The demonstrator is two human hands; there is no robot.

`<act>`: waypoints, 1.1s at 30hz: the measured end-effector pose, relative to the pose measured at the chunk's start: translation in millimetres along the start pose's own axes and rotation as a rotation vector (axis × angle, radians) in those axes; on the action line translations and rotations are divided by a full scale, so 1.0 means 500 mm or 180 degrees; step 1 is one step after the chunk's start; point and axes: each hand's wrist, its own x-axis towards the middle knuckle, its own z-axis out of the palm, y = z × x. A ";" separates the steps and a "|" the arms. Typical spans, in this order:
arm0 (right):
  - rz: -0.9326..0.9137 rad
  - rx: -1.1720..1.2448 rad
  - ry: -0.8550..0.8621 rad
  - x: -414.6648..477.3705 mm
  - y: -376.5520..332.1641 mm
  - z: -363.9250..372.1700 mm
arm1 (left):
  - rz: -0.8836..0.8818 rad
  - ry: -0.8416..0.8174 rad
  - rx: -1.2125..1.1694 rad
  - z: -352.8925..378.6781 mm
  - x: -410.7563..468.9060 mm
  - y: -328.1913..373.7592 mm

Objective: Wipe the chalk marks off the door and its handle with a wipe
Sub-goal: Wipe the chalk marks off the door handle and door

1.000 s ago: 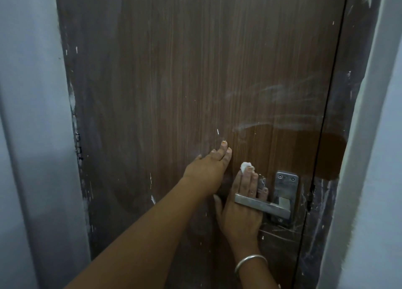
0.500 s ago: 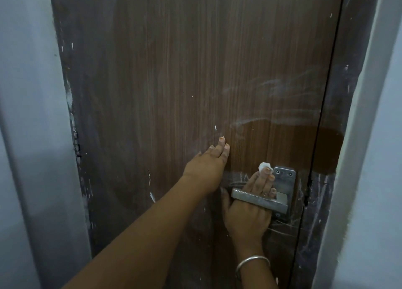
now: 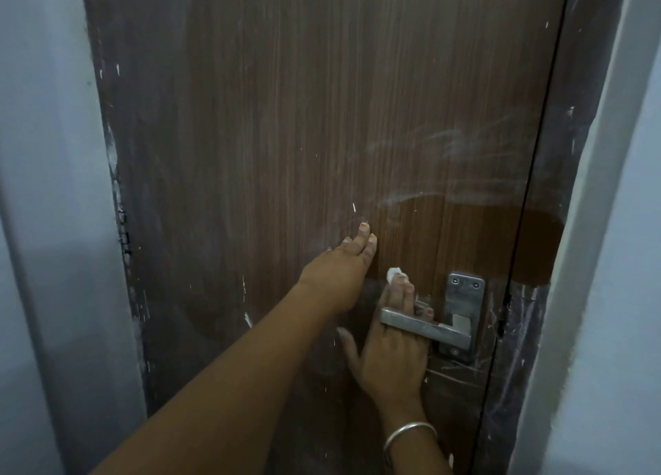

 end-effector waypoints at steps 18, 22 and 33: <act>-0.0402 0.0426 -0.0685 0.019 -0.079 0.017 | 0.0179 -0.0109 -0.0205 0.008 0.003 -0.032; -0.0542 0.0320 -0.0767 0.014 -0.070 0.029 | 0.0108 -0.0066 -0.0182 0.016 0.005 -0.030; 0.0138 0.0379 -0.0299 -0.003 -0.054 0.014 | 0.0022 0.0053 0.0055 0.019 -0.006 -0.011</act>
